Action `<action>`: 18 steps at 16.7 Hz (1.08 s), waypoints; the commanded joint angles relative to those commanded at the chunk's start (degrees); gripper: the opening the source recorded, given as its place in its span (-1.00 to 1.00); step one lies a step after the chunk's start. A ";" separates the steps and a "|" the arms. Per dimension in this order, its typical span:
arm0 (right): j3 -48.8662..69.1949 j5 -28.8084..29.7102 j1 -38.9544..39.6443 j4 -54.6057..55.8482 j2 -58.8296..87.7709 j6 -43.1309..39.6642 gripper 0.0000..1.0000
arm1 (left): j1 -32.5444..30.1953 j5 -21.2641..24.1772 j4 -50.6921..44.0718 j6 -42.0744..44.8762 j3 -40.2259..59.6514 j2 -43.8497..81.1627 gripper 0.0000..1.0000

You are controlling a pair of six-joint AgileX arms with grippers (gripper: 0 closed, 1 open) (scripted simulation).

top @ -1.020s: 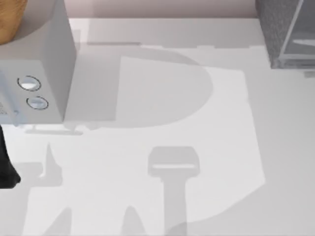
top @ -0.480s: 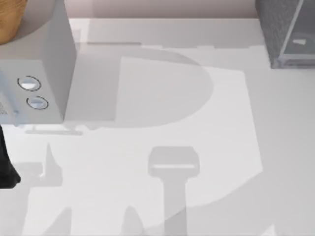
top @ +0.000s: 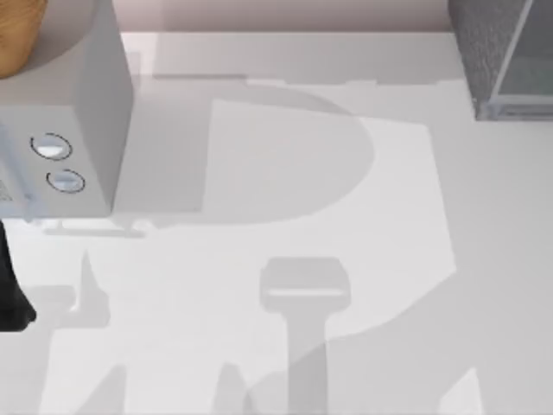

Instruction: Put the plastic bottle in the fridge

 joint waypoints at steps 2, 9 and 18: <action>2.62 0.27 0.26 -1.29 1.38 -0.01 -0.98 | 0.00 0.00 0.00 0.00 0.00 0.00 1.00; 9.87 1.10 1.04 -5.16 4.98 0.04 -0.98 | 0.00 0.00 0.00 0.00 0.00 0.00 1.00; 9.87 1.10 1.04 -5.16 4.98 0.04 -0.08 | 0.00 0.00 0.00 0.00 0.00 0.00 1.00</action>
